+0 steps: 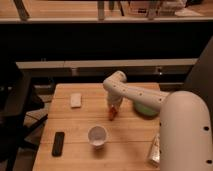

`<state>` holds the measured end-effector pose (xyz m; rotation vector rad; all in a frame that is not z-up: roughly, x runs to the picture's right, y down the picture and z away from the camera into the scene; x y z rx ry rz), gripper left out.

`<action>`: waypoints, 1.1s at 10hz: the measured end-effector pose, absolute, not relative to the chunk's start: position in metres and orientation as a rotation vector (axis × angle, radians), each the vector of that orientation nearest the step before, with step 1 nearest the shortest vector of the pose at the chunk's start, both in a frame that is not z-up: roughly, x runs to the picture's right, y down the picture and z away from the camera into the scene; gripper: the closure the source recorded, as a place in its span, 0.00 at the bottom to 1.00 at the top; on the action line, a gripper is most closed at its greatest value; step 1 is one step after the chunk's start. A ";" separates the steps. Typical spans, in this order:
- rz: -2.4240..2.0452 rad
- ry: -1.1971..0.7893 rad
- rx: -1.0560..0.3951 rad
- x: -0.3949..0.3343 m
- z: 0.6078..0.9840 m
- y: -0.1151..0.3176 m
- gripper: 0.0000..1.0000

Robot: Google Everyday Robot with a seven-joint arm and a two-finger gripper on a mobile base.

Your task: Drag the pepper across the table

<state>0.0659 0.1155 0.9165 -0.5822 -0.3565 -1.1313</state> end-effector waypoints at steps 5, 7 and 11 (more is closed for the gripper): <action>-1.113 -0.361 -0.575 0.075 0.914 0.120 1.00; -1.104 -0.354 -0.575 0.086 0.915 0.117 1.00; -1.097 -0.356 -0.573 0.092 0.916 0.117 1.00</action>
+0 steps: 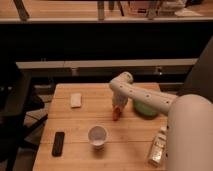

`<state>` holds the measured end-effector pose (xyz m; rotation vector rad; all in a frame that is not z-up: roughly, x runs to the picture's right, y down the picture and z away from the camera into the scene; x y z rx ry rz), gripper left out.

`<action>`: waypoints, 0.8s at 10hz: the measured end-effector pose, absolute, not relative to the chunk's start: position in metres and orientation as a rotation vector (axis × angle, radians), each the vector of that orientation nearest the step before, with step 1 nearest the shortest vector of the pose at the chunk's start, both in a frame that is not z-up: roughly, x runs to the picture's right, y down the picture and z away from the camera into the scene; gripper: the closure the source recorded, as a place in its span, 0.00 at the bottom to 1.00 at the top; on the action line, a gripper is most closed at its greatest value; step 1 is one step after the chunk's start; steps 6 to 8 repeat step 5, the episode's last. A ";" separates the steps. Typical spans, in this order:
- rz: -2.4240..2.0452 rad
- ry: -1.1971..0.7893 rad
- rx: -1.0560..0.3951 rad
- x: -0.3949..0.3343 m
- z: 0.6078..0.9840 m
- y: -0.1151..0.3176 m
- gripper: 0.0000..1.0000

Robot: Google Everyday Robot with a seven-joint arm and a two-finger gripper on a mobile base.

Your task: Drag the pepper across the table

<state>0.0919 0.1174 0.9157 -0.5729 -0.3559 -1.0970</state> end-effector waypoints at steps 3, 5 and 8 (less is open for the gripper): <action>-1.080 -0.347 -0.572 0.109 0.917 0.113 1.00; -1.076 -0.347 -0.575 0.111 0.916 0.115 1.00; -1.076 -0.347 -0.575 0.111 0.916 0.115 1.00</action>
